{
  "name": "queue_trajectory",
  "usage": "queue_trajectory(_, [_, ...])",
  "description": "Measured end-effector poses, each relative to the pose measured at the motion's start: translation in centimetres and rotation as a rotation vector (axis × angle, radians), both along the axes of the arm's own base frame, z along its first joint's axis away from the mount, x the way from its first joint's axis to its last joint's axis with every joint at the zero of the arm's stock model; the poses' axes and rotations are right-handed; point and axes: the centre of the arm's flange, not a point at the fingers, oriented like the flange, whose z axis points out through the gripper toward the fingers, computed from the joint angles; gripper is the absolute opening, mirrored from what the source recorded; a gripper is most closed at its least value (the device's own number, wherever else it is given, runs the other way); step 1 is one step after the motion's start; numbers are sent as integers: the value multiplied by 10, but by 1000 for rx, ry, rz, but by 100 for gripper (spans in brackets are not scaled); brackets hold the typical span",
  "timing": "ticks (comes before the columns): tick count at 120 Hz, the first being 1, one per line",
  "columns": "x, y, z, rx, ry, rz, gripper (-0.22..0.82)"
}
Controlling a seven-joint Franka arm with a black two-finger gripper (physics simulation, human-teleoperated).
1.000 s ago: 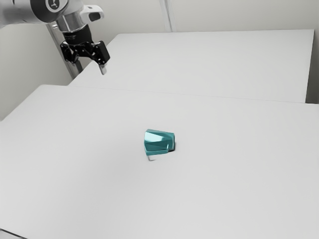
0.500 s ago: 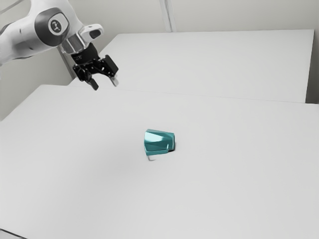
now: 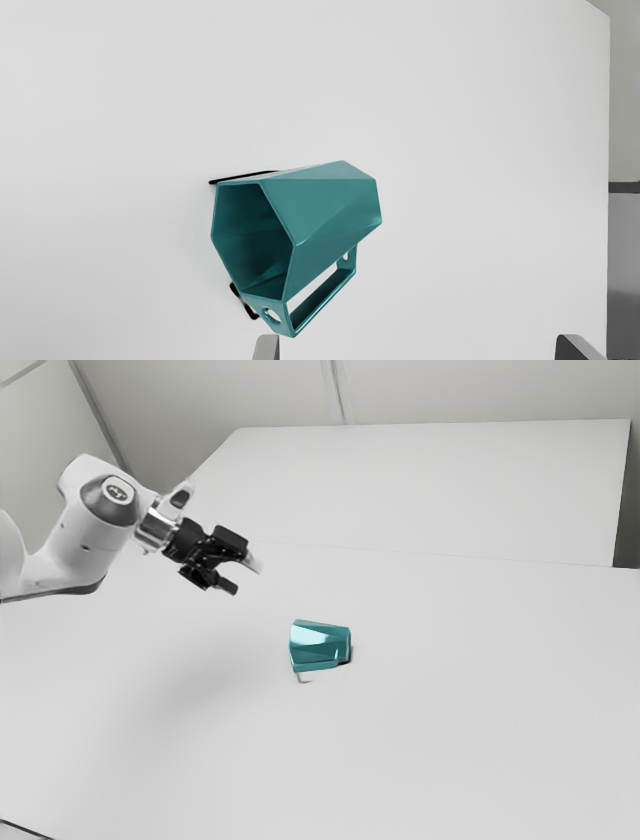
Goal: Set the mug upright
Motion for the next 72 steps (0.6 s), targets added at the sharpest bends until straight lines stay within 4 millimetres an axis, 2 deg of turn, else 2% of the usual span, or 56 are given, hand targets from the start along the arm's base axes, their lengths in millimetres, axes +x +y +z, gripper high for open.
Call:
queue_trajectory(21, [-5, -12, -33, -60, -43, -33, 60])
queue_trajectory(45, [-10, -9, -75, -110, -72, -42, 60])
queue_trajectory(72, [-11, -4, -97, -137, -100, -40, 60])
